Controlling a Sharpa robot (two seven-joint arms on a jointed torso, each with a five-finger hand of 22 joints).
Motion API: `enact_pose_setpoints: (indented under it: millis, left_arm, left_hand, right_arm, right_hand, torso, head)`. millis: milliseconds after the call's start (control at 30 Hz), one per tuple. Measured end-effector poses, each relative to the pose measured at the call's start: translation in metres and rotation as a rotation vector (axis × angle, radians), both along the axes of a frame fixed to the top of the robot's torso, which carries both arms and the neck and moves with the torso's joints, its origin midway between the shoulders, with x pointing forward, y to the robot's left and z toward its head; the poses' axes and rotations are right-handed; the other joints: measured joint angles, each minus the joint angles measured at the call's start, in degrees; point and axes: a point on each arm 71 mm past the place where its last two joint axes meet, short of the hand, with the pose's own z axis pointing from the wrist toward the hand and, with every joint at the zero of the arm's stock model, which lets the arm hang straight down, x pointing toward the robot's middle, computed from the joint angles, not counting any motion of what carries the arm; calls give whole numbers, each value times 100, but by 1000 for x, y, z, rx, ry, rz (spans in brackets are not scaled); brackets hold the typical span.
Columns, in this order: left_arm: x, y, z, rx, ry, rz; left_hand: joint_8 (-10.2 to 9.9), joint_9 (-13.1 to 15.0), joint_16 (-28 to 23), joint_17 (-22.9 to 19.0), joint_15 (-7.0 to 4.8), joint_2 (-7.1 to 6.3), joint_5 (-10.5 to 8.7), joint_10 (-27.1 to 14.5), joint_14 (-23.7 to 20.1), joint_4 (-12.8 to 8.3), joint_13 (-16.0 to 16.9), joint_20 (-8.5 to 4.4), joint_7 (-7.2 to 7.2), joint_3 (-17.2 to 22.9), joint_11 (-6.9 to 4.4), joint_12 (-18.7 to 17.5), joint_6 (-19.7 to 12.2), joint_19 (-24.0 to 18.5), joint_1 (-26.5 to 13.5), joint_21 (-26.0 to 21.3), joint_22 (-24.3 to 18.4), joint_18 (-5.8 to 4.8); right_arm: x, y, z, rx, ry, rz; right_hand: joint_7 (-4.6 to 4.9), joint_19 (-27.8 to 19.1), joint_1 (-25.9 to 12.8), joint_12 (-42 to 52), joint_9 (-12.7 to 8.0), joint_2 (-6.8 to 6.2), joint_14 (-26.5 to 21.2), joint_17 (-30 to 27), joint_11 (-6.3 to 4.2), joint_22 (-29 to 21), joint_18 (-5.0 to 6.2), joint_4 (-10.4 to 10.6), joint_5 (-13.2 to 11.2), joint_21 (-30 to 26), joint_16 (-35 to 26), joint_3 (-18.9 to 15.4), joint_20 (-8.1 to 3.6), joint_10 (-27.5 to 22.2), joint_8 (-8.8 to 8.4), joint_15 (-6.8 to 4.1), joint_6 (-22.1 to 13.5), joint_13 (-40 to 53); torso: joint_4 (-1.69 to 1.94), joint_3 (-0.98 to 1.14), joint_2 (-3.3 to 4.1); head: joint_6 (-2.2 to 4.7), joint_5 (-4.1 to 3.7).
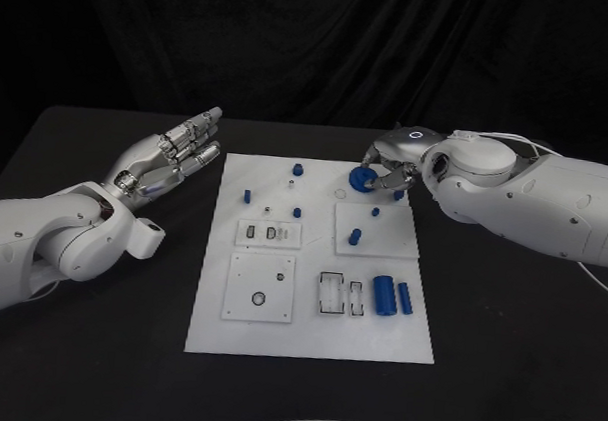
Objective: Assemble the parts on the task board
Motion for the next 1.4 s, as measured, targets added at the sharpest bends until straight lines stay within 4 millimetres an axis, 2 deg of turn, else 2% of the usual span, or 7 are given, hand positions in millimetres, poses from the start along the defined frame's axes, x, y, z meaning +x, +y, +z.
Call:
enact_pose_setpoints:
  millis: [100,267,333,733,800,900,1400]
  left_arm:
    - [0,0,0,0,1,-2]
    - [0,1,0,0,1,-1]
    - [0,1,0,0,1,-1]
    - [-1,4,0,0,4,1]
    - [-2,6,0,1,4,3]
    - [-2,7,0,1,4,5]
    - [-1,5,0,0,4,1]
  left_hand:
    - [0,0,0,0,0,0,0,0,0,0,0,0,0,0,0,0,0,0,0,0,0,0]
    - [0,0,0,1,0,0,0,0,0,0,0,0,0,0,0,0,0,0,0,0,0,0]
    - [0,0,0,0,0,0,0,0,0,0,0,0,0,0,0,0,0,0,0,0,0,0]
    - [0,0,0,0,0,0,0,0,0,-16,0,0,0,16,0,0,0,0,0,0,1,0]
    - [0,0,0,-1,0,0,0,0,0,-16,0,32,22,16,0,0,22,-7,0,0,1,0]
    - [0,0,0,-3,0,0,0,0,0,-16,0,41,21,16,0,0,21,1,0,0,1,0]
    - [0,0,0,-3,0,0,0,0,0,-16,0,41,21,16,0,0,21,0,0,0,1,0]
  right_arm:
    - [1,2,0,4,-11,5]
    - [0,5,0,12,-27,22]
    - [0,5,0,16,-32,28]
    - [-8,2,-1,35,-51,65]
    - [-11,4,1,41,-57,80]
    - [-15,9,13,54,-80,106]
    - [-31,47,39,97,-126,228]
  right_hand:
    - [-2,0,36,0,44,36,0,0,-12,0,0,-71,227,0,0,70,0,-12,99,0,269,0]
    - [175,14,76,0,40,73,7,0,-105,0,0,-231,608,0,0,178,-76,-22,211,-68,451,0]
    - [176,-9,96,0,32,93,7,0,-135,0,1,-325,724,0,0,194,-113,-9,212,-120,452,0]
    - [176,-9,204,0,-134,108,7,0,-144,-1,-3,-474,1243,82,0,218,-113,0,212,-120,453,-1]
    - [176,-9,201,0,-134,108,7,0,-144,0,-94,-482,1359,82,0,224,-113,0,212,-120,453,0]
    - [176,-10,132,0,-134,42,7,-1,-144,0,-94,-502,1557,106,0,251,-113,0,212,-120,453,-1]
    - [176,-10,10,0,-134,42,7,-1,-143,3,-93,-479,1620,132,-1,274,-113,0,213,-120,454,-1]
  torso:
    - [8,1,0]
    - [9,1,1]
    - [8,1,1]
    - [-3,-6,-4]
    - [-2,-10,-4]
    - [4,-14,-4]
    - [8,-18,1]
  head:
    - [0,3]
    - [-16,27]
    - [-21,32]
    - [-52,114]
    - [-53,117]
    - [-43,109]
    - [-5,103]
